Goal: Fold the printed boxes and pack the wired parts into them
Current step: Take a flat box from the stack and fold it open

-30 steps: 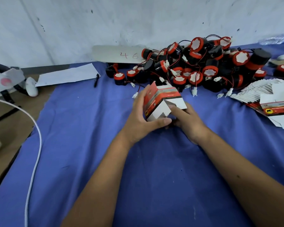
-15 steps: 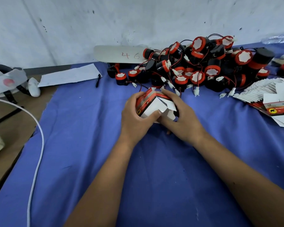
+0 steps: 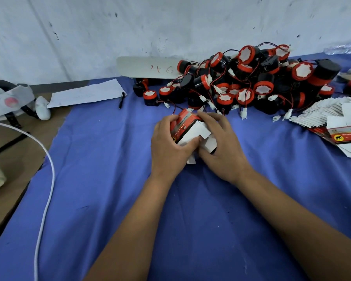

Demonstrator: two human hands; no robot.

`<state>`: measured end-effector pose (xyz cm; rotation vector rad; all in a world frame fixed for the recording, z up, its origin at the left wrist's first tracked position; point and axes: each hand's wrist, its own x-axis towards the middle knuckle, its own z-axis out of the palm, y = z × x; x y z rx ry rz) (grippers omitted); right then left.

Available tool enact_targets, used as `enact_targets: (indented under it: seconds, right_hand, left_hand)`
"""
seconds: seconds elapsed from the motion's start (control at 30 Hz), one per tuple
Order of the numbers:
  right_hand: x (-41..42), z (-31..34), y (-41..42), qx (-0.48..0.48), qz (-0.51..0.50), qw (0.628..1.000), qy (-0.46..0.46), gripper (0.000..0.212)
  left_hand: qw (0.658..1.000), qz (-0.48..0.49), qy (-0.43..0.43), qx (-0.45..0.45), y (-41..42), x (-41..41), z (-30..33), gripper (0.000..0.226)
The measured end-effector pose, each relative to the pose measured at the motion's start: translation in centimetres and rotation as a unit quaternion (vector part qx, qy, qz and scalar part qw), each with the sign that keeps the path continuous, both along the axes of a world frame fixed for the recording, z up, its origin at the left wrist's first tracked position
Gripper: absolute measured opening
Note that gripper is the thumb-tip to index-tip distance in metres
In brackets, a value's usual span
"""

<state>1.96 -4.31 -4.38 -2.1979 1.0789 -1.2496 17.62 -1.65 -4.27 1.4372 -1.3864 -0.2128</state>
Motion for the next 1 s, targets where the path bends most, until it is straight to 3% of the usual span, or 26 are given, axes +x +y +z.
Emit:
enact_targets:
  seconds: [0.13, 0.27, 0.4, 0.53, 0.77, 0.9, 1.0]
  right_hand:
    - [0.0, 0.0, -0.1, 0.008, 0.024, 0.999, -0.023, 0.067]
    - [-0.2, -0.1, 0.0, 0.095, 0.031, 0.99, -0.104, 0.059]
    - [-0.4, 0.1, 0.4, 0.089, 0.021, 0.986, -0.139, 0.041]
    - [-0.1, 0.2, 0.5, 0.072, 0.019, 0.99, -0.116, 0.035]
    - [0.0, -0.4, 0.1, 0.003, -0.008, 1.0, -0.02, 0.055]
    - [0.0, -0.5, 0.1, 0.076, 0.05, 0.995, -0.036, 0.057]
    - [0.0, -0.4, 0.3, 0.17, 0.103, 0.968, -0.15, 0.041]
  left_hand:
    - [1.0, 0.011, 0.012, -0.005, -0.2, 0.6, 0.0, 0.069]
    - [1.0, 0.012, 0.004, -0.003, -0.2, 1.2, -0.2, 0.072]
    - [1.0, 0.019, -0.008, -0.002, -0.4, 1.5, -0.4, 0.07]
    - [0.999, 0.04, -0.027, -0.008, -0.3, 1.5, -0.3, 0.064]
    - [0.995, 0.09, -0.037, -0.008, 0.3, -0.5, 0.1, 0.062]
    - [0.995, 0.099, 0.008, -0.002, 0.3, -0.3, 0.3, 0.059]
    - [0.995, 0.09, 0.039, 0.001, 0.3, 0.4, 0.4, 0.056]
